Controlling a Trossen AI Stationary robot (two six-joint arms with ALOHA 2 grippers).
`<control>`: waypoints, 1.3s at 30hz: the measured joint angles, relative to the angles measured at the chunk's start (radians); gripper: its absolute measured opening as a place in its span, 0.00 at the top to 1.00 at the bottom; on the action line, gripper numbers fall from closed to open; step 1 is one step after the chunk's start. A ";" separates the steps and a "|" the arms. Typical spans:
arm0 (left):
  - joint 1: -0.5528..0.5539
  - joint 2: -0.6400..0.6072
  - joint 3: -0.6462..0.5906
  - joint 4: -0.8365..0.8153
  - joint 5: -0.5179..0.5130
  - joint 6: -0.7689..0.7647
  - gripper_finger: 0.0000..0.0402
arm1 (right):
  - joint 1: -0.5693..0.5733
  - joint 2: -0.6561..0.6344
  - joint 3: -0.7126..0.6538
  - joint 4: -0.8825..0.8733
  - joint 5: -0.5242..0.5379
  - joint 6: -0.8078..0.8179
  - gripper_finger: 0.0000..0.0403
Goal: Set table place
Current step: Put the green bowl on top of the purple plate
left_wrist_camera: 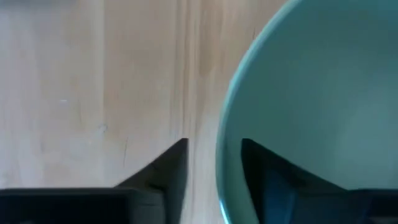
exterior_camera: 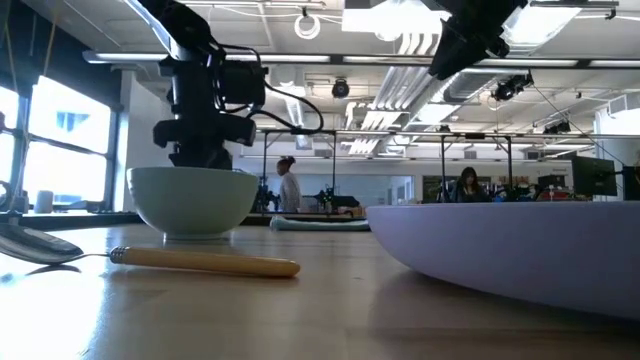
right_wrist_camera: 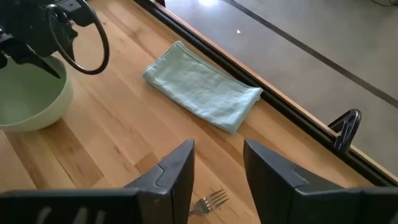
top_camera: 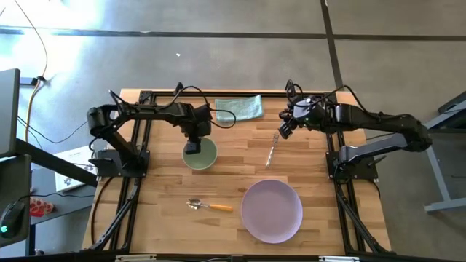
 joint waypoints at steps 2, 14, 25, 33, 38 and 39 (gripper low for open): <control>0.000 -0.001 0.009 0.000 0.000 -0.010 0.79 | 0.000 0.008 0.000 0.000 0.000 0.001 0.73; -0.001 -0.010 0.191 0.000 -0.056 -0.004 0.98 | 0.000 0.017 0.000 0.107 0.000 -0.006 0.99; -0.086 -0.011 0.576 0.012 -0.413 0.123 0.99 | 0.108 0.047 0.000 0.457 0.162 -0.211 1.00; -0.150 -0.011 0.698 0.010 -0.529 0.209 0.99 | 0.165 0.230 0.139 0.435 0.124 -0.354 0.97; -0.152 -0.011 0.698 -0.006 -0.551 0.225 0.99 | 0.154 0.398 0.369 0.214 0.147 -0.377 0.85; -0.151 -0.011 0.698 -0.012 -0.552 0.224 0.99 | 0.150 0.431 0.423 0.158 0.158 -0.384 0.82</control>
